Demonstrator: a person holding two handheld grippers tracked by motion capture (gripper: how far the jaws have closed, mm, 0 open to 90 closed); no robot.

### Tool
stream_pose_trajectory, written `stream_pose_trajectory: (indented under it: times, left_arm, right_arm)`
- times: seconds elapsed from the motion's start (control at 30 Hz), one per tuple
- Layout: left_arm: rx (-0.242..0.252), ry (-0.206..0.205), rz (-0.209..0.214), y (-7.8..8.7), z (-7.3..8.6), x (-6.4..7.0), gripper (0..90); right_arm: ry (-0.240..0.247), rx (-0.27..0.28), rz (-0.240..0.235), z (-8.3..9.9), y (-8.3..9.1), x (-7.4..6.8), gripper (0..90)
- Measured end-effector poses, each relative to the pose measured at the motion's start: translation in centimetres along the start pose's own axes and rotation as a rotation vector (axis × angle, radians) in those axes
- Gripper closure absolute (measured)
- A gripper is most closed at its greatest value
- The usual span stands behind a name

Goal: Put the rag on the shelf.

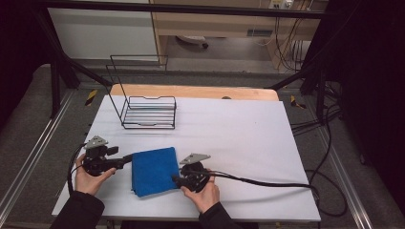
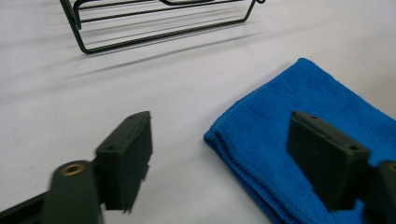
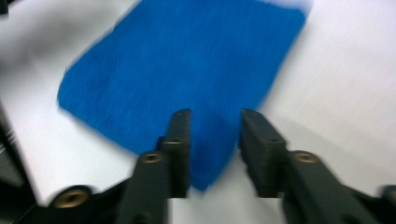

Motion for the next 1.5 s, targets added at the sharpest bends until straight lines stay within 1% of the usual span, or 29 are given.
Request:
stream_pose_trajectory:
  times: [0.03,0.07,0.13,0.17,0.2,0.23,0.3,0.4,0.43,0.53,0.57,0.6,0.67,0.73,0.8,0.87,0.9,0.93,0.97,1.0,1.07,1.17,1.2,1.23,1.27,1.33,1.37,1.43,1.5]
  left_arm:
    - [-0.003,-0.004,-0.005,0.0,0.0,0.0,19.1]
    - [-0.003,-0.004,-0.005,0.0,0.0,0.0,17.3]
    - [-0.005,-0.013,-0.015,0.0,0.0,0.0,15.5]
    - [-0.009,-0.016,-0.02,-0.1,0.0,0.1,13.8]
    - [-0.013,-0.02,-0.025,-0.1,0.0,0.1,11.3]
    - [-0.015,-0.024,-0.03,-0.2,0.0,0.2,11.3]
    - [-0.018,-0.019,-0.034,-0.3,0.0,0.2,10.4]
    - [-0.02,-0.013,-0.038,-0.2,0.0,0.0,9.5]
    - [-0.021,-0.01,-0.039,-0.2,0.0,0.0,9.1]
    - [-0.019,-0.008,-0.039,-0.2,0.1,-0.1,9.0]
    - [-0.021,-0.007,-0.04,-0.2,0.1,-0.1,9.0]
    - [-0.022,-0.004,-0.041,-0.2,0.1,-0.1,9.0]
    - [-0.023,0.0,-0.035,-0.3,0.1,-0.1,9.3]
    - [-0.025,0.003,-0.031,-0.3,0.0,-0.1,10.1]
    - [-0.024,0.004,-0.024,-0.4,0.0,-0.1,11.4]
    - [-0.021,0.005,-0.015,-0.5,-0.1,-0.1,14.4]
    - [-0.021,0.005,-0.008,-0.5,-0.2,0.0,14.4]
    - [-0.017,0.006,-0.004,-0.7,-0.4,0.0,15.9]
    - [-0.014,0.003,-0.004,-0.8,-0.6,0.0,20.0]
    - [-0.016,0.003,-0.001,-1.0,-0.9,0.0,20.0]
    - [-0.025,0.002,0.002,-1.5,-1.4,0.1,24.9]
    - [-0.037,-0.005,-0.012,-2.3,-2.1,0.2,33.0]
    - [-0.045,-0.005,-0.018,-2.6,-2.3,0.1,38.1]
    - [-0.058,-0.007,-0.023,-2.8,-2.5,0.0,38.1]
    - [-0.071,-0.004,-0.025,-3.2,-2.5,-0.1,44.4]
    - [-0.101,0.001,-0.01,-3.9,-2.5,-0.3,51.6]
    - [-0.119,0.0,-0.007,-4.2,-2.5,-0.3,51.6]
    - [-0.153,-0.012,0.01,-4.8,-2.3,-0.2,58.0]
    - [-0.166,-0.023,0.012,-5.1,-2.2,0.0,59.2]
  right_arm:
    - [0.009,0.024,0.008,-0.7,0.0,0.6,50.9]
    - [0.009,0.024,0.008,-0.7,0.0,0.6,50.9]
    - [0.017,0.052,0.019,-2.3,-0.4,2.1,48.2]
    - [0.004,0.043,0.018,-3.1,-0.8,2.9,49.6]
    - [-0.033,0.033,0.01,-4.3,-1.9,4.4,52.2]
    - [-0.033,0.033,0.01,-4.3,-1.9,4.4,52.2]
    - [-0.056,0.029,-0.015,-5.3,-3.3,5.4,55.4]
    - [-0.031,0.012,-0.011,-6.2,-4.9,5.9,60.3]
    - [-0.034,-0.012,-0.021,-6.5,-5.6,6.1,62.7]
    - [-0.031,-0.033,-0.05,-6.6,-6.2,6.2,71.8]
    - [-0.031,-0.033,-0.05,-6.6,-6.2,6.2,71.8]
    - [-0.023,-0.049,-0.055,-6.4,-6.3,6.1,79.2]
    - [-0.006,-0.052,-0.049,-6.2,-6.1,6.0,86.2]
    - [-0.003,-0.051,-0.043,-6.2,-6.0,6.0,87.6]
    - [-0.001,-0.044,-0.022,-6.3,-5.5,5.9,88.6]
    - [-0.022,-0.04,0.004,-6.0,-4.5,6.0,88.6]
    - [-0.022,-0.04,0.004,-6.0,-4.5,6.0,88.6]
    - [-0.025,-0.042,0.016,-5.9,-4.3,6.1,88.4]
    - [-0.034,-0.034,0.039,-5.6,-4.0,6.2,84.5]
    - [-0.034,-0.034,0.039,-5.6,-4.0,6.2,84.5]
    - [-0.025,-0.007,0.056,-5.5,-3.8,6.4,76.0]
    - [-0.037,0.032,0.033,-5.4,-3.0,6.9,64.1]
    - [-0.019,0.04,0.032,-5.3,-2.5,7.0,59.1]
    - [-0.019,0.04,0.032,-5.3,-2.5,7.0,59.1]
    - [-0.009,0.047,0.032,-5.3,-2.2,7.1,53.0]
    - [-0.007,0.045,0.016,-5.4,-2.3,7.1,49.2]
    - [-0.007,0.045,0.016,-5.4,-2.3,7.1,49.2]
    - [-0.023,0.043,-0.008,-5.4,-2.8,7.2,46.2]
    - [-0.026,0.038,-0.007,-5.4,-3.1,7.3,46.2]
Point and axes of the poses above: each handheld gripper's, and its own axes: y roughly backward along the jaws, z roughly out of its underside, x roughly to its right, the point moved 2 cm from there along -y, roughly forward along the jaws, and after that the axes turned 9 degrees about -x, right-handed, at the moved point
